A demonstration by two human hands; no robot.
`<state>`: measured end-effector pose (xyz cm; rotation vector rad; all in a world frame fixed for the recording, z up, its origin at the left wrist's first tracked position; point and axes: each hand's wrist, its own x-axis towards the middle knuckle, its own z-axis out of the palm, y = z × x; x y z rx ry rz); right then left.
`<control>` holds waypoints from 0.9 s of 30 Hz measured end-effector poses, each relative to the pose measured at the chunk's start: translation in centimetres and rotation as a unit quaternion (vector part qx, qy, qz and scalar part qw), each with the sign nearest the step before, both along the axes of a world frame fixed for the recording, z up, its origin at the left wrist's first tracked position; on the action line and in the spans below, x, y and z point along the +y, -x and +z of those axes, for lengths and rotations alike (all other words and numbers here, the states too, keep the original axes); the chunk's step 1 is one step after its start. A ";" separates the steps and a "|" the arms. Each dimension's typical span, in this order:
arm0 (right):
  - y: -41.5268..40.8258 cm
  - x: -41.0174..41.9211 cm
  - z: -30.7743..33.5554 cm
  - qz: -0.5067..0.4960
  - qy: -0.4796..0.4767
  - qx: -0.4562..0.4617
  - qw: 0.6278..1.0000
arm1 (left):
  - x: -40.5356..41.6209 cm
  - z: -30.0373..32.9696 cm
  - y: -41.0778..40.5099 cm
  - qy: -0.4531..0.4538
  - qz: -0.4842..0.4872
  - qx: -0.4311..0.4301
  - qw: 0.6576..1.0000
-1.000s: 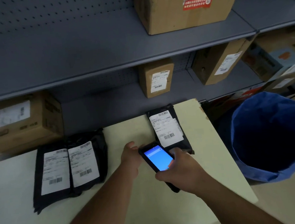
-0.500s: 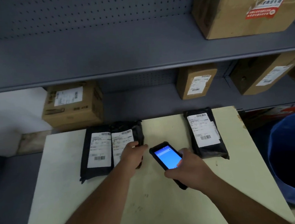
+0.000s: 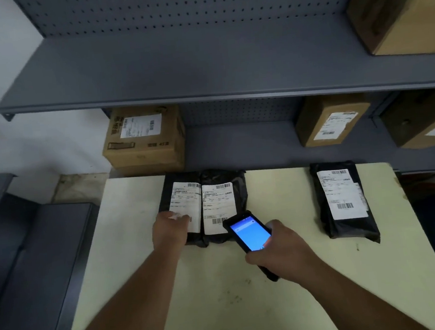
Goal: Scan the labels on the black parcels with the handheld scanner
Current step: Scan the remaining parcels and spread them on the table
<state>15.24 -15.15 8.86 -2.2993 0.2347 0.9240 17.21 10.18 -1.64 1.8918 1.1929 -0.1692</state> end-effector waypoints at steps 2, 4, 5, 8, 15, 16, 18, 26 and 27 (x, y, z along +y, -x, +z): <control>0.0 0.9 -0.2 0.005 0.003 0.002 1.000 | 1.1 -0.4 0.7 -0.041 0.002 0.021 0.999; 0.1 1.8 -0.5 0.007 0.004 0.006 1.000 | 2.0 -0.8 1.3 -0.055 -0.002 0.053 0.997; 0.1 2.2 -0.6 0.008 0.002 0.008 1.000 | 2.4 -1.1 1.5 -0.048 -0.005 0.061 0.997; 0.2 3.2 -1.0 0.014 0.004 0.011 1.000 | 3.0 -2.0 1.7 -0.002 -0.018 0.074 0.997; 0.2 4.6 -1.8 0.002 0.000 0.024 1.000 | 2.9 -3.6 1.2 0.065 -0.027 0.067 0.995; 0.2 4.7 -1.9 -0.001 -0.003 0.027 1.000 | 2.8 -3.8 1.1 0.059 -0.029 0.072 0.995; 0.2 4.8 -2.0 -0.005 -0.005 0.029 1.000 | 2.7 -4.2 1.0 0.038 -0.035 0.092 0.994; 0.2 4.6 -2.4 -0.026 -0.020 0.039 0.999 | 2.2 -4.2 0.6 0.025 -0.046 0.122 0.991; 0.2 4.5 -2.4 -0.026 -0.019 0.040 0.999 | 2.0 -4.0 0.6 0.024 -0.047 0.119 0.992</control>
